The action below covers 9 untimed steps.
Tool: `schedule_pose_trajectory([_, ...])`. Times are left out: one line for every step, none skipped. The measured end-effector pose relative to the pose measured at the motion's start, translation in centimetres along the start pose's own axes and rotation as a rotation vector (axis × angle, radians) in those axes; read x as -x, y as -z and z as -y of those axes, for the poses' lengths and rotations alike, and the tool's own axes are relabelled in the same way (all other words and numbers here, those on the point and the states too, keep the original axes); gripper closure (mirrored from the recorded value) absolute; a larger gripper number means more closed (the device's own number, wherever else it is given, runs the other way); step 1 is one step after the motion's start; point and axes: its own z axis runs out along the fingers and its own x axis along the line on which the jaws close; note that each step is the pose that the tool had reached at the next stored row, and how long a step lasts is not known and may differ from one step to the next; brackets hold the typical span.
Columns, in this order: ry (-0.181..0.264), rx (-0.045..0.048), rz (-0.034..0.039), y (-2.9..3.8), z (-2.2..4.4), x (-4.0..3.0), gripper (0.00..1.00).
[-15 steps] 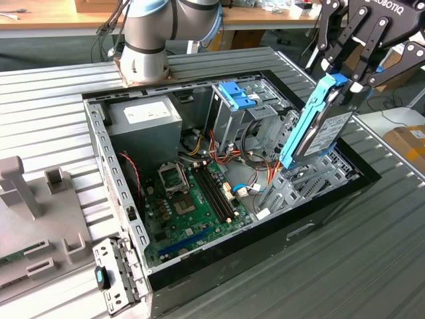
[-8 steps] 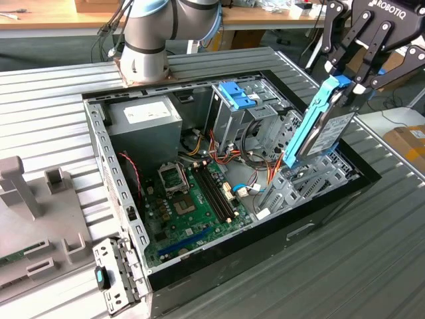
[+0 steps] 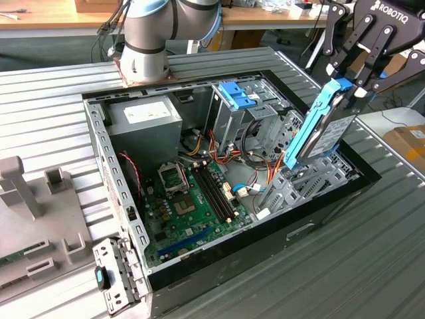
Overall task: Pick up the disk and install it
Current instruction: 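Pick up the disk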
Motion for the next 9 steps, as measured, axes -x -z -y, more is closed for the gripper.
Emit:
schedule_pose_trajectory([0.0, 0.0, 0.0002, -0.19, 0.0, -0.01, 0.63])
schedule_pose_trajectory([0.0, 0.0, 0.0001, -0.19, 0.02, -0.01, 0.63])
schedule_pose_trajectory([0.0, -0.0001, 0.0003, -0.25, 0.2, -0.02, 0.63])
schedule_pose_trajectory([0.0, 0.0, 0.0002, -0.3, 0.47, -0.02, 0.63])
schedule_pose_trajectory([0.0, -0.0001, 0.0005, -0.4, 0.55, -0.02, 0.63])
schedule_pose_trajectory([0.0, -0.0001, 0.0003, -0.49, 0.6, -0.02, 0.63])
schedule_pose_trajectory([0.0, 0.0, 0.0002, -0.7, 0.68, -0.02, 0.63])
schedule_pose_trajectory([0.0, 0.0, 0.0003, -0.87, 0.74, -0.01, 0.63])
schedule_pose_trajectory([0.0, 0.0, 0.0002, -0.98, 0.78, -0.01, 0.63])
